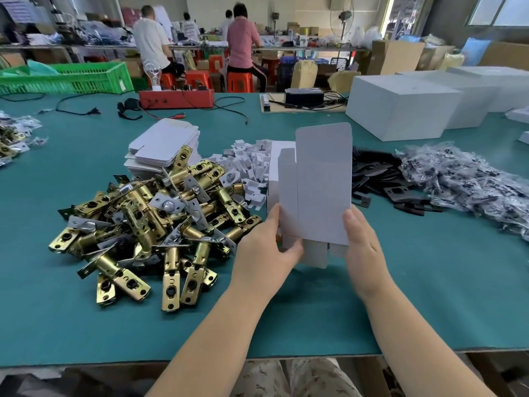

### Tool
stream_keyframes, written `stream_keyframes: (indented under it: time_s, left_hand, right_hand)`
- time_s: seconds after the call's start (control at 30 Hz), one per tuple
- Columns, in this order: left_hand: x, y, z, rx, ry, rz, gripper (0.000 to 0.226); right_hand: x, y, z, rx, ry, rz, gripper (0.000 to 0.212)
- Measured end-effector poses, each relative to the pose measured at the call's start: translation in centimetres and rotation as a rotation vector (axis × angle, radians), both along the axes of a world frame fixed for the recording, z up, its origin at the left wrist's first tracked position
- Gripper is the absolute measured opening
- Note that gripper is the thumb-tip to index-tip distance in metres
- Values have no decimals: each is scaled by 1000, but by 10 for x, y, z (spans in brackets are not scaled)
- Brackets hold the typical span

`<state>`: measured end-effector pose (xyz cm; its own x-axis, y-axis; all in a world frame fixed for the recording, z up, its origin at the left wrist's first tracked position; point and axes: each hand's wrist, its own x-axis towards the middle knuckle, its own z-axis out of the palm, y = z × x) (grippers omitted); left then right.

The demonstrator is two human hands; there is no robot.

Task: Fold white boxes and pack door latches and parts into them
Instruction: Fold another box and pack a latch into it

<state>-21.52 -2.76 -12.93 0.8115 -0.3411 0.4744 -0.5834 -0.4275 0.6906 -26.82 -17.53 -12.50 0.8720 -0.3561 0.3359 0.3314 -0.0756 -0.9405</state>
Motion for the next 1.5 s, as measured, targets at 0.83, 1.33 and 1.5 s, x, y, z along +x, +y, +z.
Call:
stream_keyframes:
  time_s: [0.83, 1.33, 1.5]
  left_hand:
    - [-1, 1, 5, -78, 26, 27, 36]
    - [-7, -7, 12, -469, 210, -176, 37]
    - [-5, -9, 14, -447, 251, -162, 22]
  right_hand:
    - [0, -4, -1, -249, 133, -36, 46]
    - [4, 1, -7, -361, 187, -86, 43]
    - [3, -3, -7, -401, 238, -77, 59]
